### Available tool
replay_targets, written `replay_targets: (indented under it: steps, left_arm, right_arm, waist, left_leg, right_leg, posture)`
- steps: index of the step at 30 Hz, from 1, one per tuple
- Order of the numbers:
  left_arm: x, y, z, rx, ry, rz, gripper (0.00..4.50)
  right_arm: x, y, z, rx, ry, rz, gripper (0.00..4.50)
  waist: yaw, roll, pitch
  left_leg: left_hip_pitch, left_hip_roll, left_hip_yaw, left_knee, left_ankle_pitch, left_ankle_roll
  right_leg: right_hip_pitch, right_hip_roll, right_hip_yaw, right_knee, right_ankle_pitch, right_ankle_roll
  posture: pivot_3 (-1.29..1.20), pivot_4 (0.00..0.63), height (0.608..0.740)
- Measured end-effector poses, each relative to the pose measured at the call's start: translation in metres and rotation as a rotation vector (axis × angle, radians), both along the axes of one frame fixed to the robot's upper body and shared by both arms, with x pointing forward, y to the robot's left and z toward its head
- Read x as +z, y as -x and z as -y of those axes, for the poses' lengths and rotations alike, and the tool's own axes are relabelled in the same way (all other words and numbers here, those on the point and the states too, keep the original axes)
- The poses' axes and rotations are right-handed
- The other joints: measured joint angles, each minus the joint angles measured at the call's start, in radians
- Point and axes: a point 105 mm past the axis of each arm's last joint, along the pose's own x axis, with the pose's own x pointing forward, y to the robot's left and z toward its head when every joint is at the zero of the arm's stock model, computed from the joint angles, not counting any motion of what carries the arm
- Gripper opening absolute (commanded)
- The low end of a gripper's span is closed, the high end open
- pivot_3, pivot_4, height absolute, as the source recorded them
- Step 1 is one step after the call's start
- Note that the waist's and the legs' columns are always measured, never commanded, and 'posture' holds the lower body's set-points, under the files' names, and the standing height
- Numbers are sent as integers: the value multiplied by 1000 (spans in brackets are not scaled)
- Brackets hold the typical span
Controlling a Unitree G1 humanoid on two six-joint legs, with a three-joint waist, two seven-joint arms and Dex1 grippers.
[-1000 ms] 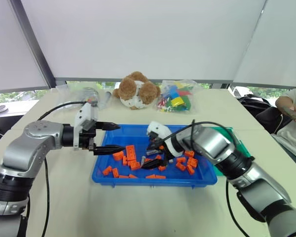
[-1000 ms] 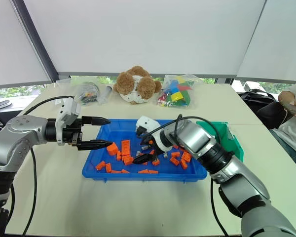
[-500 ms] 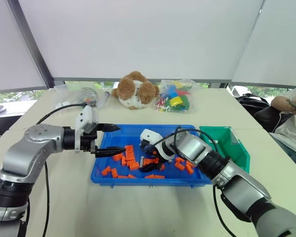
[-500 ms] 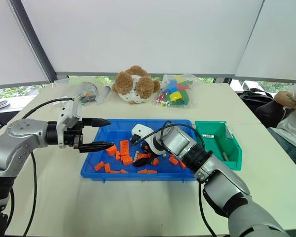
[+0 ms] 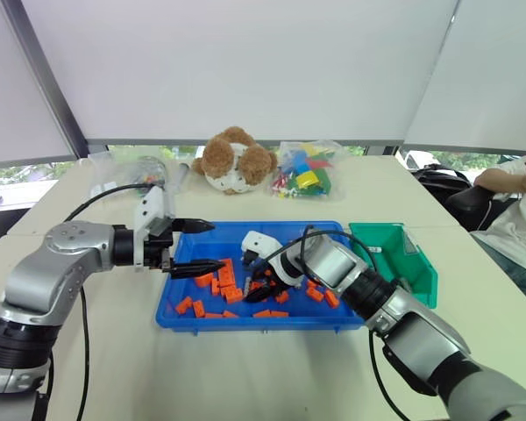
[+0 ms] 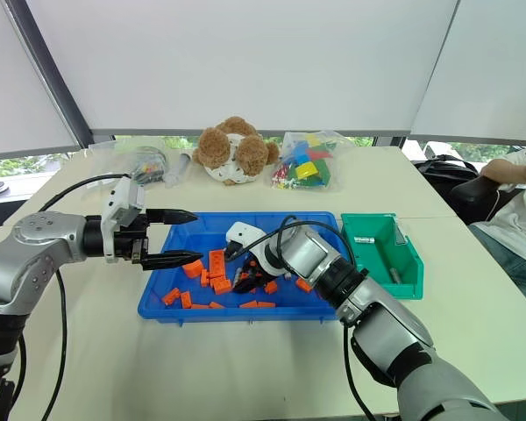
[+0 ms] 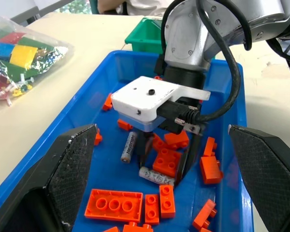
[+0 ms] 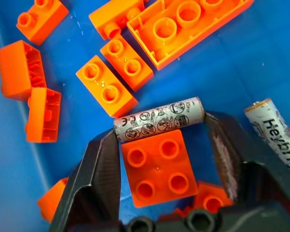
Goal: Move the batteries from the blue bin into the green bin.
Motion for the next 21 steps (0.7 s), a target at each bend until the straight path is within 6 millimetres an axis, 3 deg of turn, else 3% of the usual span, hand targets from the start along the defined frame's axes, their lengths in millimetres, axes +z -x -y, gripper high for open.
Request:
replay_targets:
  steps: [7, 12, 15, 18, 21]
  left_arm:
    - [-2, 0, 0, 6, 4, -3, 4500]
    - [-5, 1, -1, 11, 5, -11, 4500]
    - [-5, 1, 0, 11, 8, -12, 4500]
    - [-5, 1, 1, 9, 12, -13, 4500]
    - [-6, 1, 2, 3, 18, -14, 4500]
  right_arm:
    - [8, 0, 6, -38, -10, -8, 2226]
    - [55, 1, 26, -95, -118, 65, 2226]
    - [91, 4, 51, -154, -180, 140, 2226]
    - [121, 2, 95, -266, -187, 256, 2226]
    - [129, -1, 136, -391, -169, 313, 2226]
  waist:
    - [2, 0, 0]
    - [2, 0, 0]
    - [4, 0, 0]
    - [9, 0, 0]
    - [9, 0, 0]
  left_leg:
    - [-1, 0, -1, 0, 0, 0]
    - [-3, 0, -2, 0, 0, 0]
    - [-4, 0, -4, 0, 0, -1]
    - [-5, 0, -5, 0, 0, -1]
    - [-5, 0, -6, 0, 0, 0]
  right_leg:
    - [0, 0, -1, 0, 0, 0]
    - [-1, 0, -2, 0, 0, 0]
    - [-1, 0, -4, 0, 0, 0]
    - [-1, -1, -5, -1, 0, 0]
    - [-1, 0, -5, -1, 0, 0]
  posture:
    - [0, 150, 727]
    - [0, 150, 727]
    - [0, 150, 727]
    - [0, 150, 727]
    - [0, 150, 727]
